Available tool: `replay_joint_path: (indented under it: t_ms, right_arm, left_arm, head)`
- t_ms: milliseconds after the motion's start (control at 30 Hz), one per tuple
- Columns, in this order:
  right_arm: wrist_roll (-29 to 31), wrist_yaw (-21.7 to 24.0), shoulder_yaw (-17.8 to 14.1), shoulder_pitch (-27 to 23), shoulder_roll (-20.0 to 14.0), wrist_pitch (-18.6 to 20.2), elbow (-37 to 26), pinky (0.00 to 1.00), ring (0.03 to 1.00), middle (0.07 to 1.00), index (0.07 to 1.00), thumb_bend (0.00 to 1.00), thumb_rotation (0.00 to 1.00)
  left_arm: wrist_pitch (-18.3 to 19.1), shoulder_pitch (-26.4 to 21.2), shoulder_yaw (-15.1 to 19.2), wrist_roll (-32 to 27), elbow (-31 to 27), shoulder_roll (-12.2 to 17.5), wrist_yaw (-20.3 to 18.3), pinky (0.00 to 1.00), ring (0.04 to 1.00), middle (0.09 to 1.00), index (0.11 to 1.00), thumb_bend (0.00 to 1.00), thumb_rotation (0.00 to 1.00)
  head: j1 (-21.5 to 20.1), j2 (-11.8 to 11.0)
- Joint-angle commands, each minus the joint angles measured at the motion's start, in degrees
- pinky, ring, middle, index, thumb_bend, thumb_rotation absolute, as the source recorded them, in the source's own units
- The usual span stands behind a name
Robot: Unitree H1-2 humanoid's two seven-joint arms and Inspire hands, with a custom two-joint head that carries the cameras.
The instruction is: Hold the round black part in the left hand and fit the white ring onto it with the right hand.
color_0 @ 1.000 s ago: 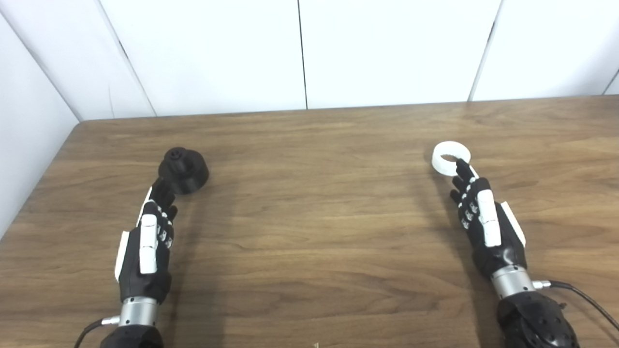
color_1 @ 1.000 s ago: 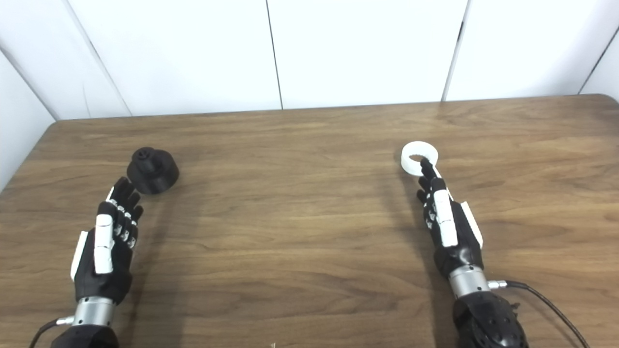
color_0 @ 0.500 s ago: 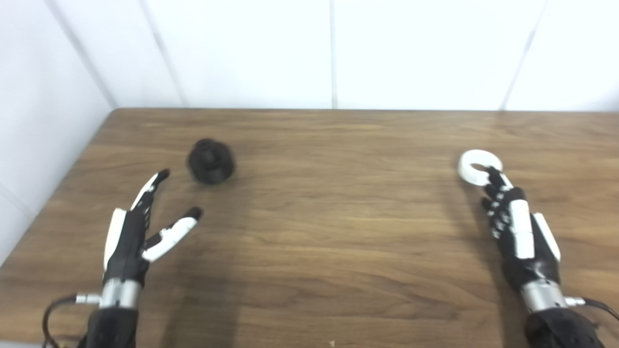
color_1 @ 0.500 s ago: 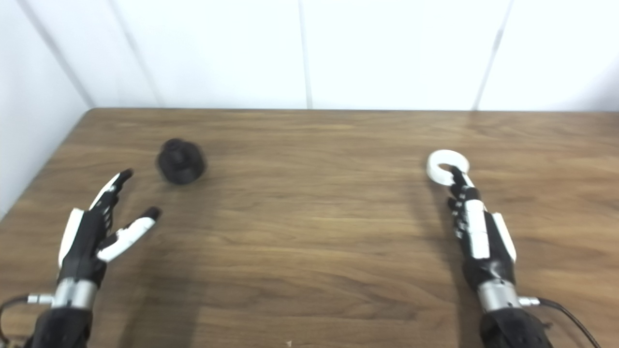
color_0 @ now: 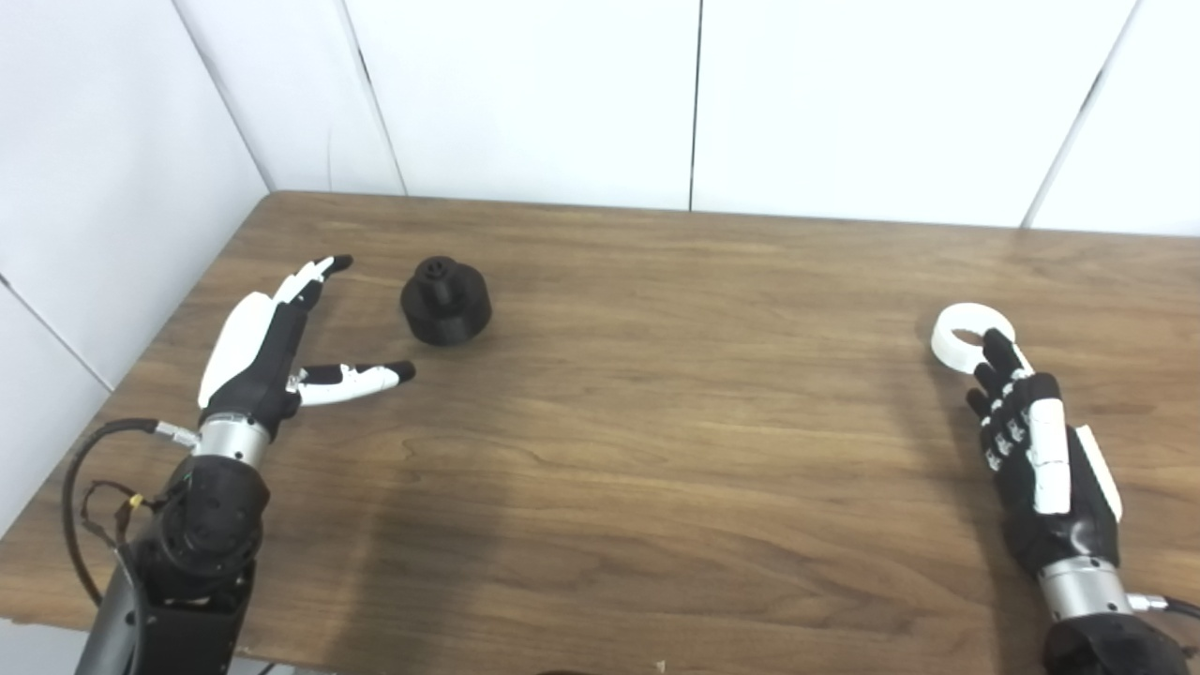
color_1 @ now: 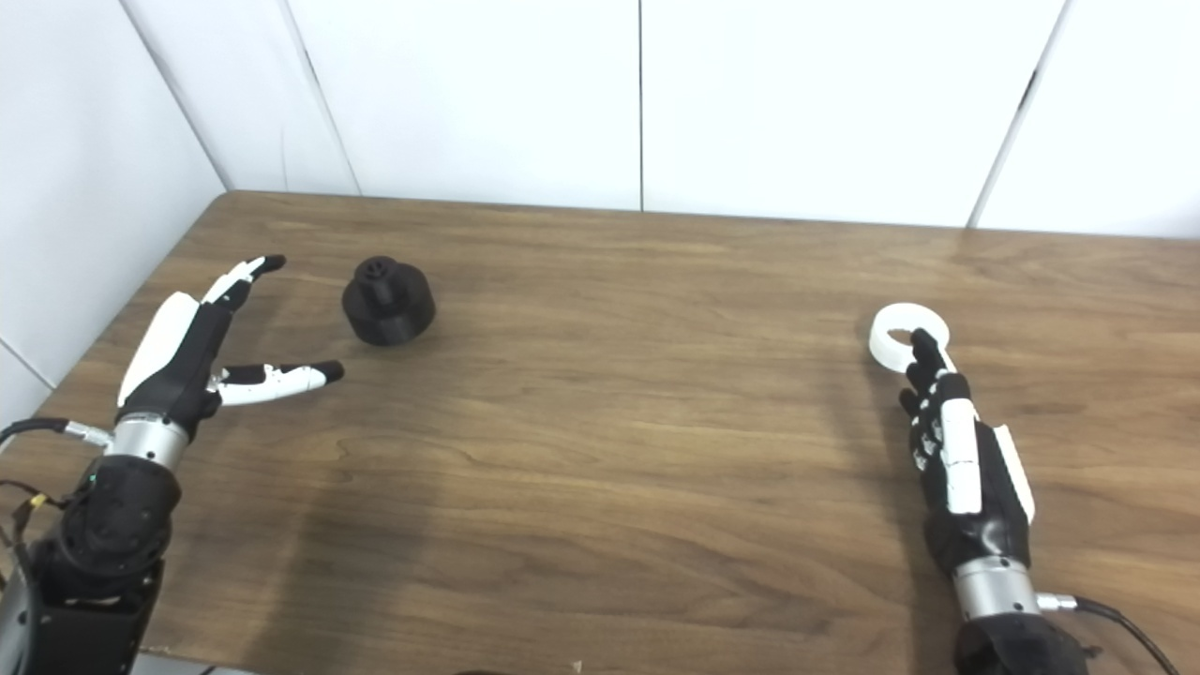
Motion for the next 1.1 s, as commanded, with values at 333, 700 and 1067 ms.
replay_joint_path:
  t_ms: [333,700,1067]
  right_arm:
    - [-0.05,0.51,0.33,-0.82,0.12,-2.72,-1.17,1.00,1.000,0.994,0.958,0.52,1.00]
    - [-1.04,-0.46,0.49,0.00,1.05,-2.00,-2.03,1.00,1.000,0.987,0.949,0.53,1.00]
    - [-1.52,-0.48,0.55,0.43,1.69,-2.03,-2.31,1.00,1.000,0.989,0.958,0.52,1.00]
  left_arm:
    - [0.29,-8.83,-4.46,3.75,7.84,4.92,-1.37,0.92,0.992,0.964,0.897,0.94,0.34]
    - [-0.19,-13.64,-6.91,3.89,12.46,5.55,-1.06,0.92,0.989,0.952,0.880,0.92,0.33]
    - [0.86,-17.72,-9.16,4.03,17.04,5.77,-1.33,0.89,0.989,0.961,0.890,0.91,0.33]
  head:
    - [-0.79,-0.37]
    - [-2.32,-0.62]
    - [-3.22,-0.57]
